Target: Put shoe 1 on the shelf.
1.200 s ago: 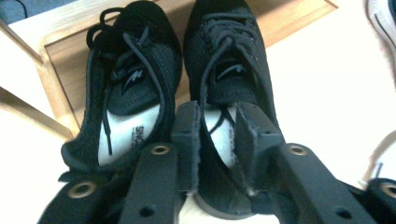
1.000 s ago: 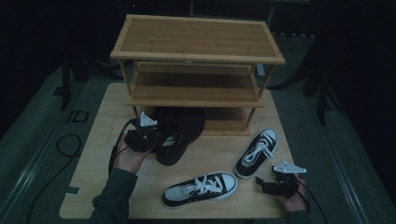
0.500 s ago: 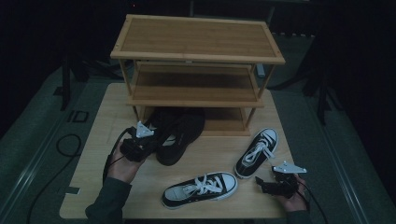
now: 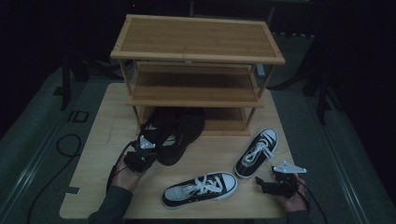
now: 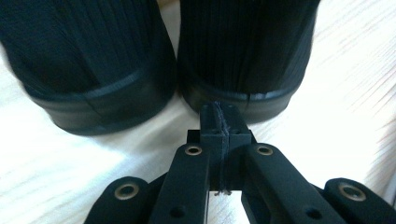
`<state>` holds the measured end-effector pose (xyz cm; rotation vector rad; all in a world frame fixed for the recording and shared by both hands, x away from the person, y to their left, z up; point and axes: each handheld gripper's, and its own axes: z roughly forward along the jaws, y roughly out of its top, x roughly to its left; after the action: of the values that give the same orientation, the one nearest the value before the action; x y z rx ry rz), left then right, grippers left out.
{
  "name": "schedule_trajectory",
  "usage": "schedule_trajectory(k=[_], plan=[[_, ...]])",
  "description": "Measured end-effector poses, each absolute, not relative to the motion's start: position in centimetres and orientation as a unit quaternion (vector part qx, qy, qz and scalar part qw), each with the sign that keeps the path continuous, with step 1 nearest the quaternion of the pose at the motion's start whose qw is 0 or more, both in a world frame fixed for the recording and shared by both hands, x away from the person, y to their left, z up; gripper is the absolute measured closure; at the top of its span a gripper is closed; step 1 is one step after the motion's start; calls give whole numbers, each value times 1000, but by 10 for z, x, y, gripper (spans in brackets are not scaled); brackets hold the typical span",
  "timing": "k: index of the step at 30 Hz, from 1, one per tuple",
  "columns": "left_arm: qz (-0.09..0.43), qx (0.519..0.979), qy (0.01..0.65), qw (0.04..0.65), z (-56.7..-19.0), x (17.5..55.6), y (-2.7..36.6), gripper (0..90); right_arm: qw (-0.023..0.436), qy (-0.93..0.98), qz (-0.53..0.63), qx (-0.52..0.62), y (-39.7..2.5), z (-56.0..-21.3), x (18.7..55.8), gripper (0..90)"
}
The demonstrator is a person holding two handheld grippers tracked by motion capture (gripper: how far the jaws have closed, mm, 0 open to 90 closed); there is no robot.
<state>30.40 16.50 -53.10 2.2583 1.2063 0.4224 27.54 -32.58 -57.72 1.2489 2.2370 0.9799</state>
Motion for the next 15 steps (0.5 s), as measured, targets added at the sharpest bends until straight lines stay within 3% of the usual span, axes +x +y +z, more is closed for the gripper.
schedule_trajectory(k=[15], plan=[[156, 843, 445, 259, -546, 305, 143, 900, 198, 799, 350, 446, -326, -577, 275, 152]])
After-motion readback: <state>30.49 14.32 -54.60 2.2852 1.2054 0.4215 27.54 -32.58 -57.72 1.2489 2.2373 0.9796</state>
